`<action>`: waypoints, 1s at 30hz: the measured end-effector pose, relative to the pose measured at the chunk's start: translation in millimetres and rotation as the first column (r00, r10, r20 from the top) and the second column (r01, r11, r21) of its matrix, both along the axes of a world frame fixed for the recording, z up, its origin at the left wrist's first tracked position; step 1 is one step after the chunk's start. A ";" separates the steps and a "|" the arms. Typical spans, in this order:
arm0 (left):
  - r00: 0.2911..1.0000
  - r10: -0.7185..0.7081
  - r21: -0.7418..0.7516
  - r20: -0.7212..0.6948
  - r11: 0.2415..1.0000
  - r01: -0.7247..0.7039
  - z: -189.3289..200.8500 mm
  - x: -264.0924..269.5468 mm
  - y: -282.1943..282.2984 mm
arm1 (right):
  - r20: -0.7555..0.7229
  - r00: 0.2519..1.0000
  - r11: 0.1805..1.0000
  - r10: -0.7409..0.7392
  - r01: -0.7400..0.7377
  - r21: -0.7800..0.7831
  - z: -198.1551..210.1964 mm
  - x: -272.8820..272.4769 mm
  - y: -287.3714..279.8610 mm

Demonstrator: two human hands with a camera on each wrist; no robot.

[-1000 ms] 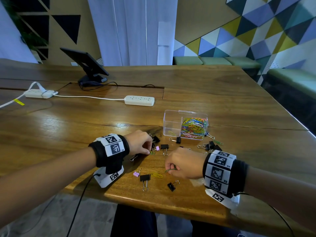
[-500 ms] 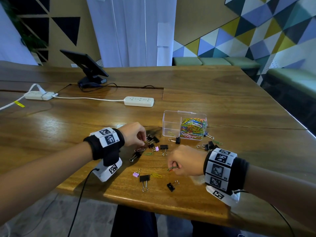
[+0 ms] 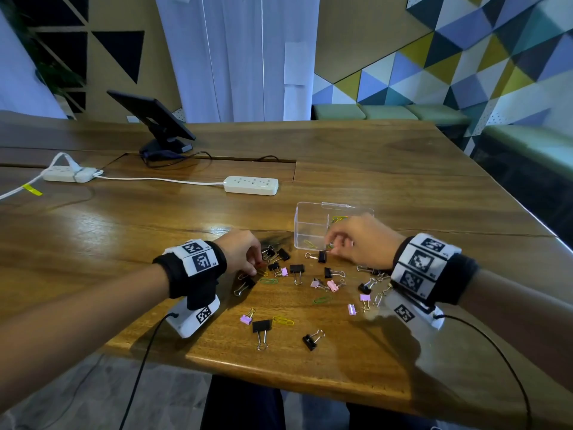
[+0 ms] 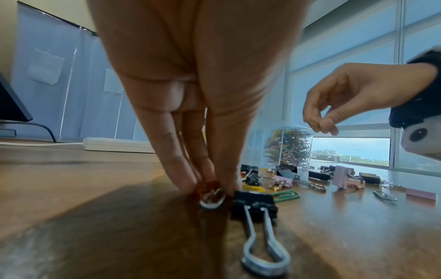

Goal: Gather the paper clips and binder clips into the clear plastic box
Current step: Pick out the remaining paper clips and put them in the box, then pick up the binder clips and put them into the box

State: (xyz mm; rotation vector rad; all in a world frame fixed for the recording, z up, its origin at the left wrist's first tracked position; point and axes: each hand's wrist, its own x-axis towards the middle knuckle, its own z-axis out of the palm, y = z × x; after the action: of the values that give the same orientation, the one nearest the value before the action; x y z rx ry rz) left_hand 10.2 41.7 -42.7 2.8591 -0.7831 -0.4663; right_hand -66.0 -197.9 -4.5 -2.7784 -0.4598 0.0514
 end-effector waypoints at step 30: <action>0.964 -0.266 0.197 0.006 0.945 0.260 12.5 1.4 -10.0 | 0.262 0.928 0.962 -0.265 0.236 0.136 -5.3 29.2 -61.4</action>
State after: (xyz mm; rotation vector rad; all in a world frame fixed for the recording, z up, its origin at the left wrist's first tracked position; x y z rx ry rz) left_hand 11.7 31.7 -30.2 2.9562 -1.1982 -0.5590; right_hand -36.7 -259.4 -9.8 -2.7272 -0.1614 -0.4163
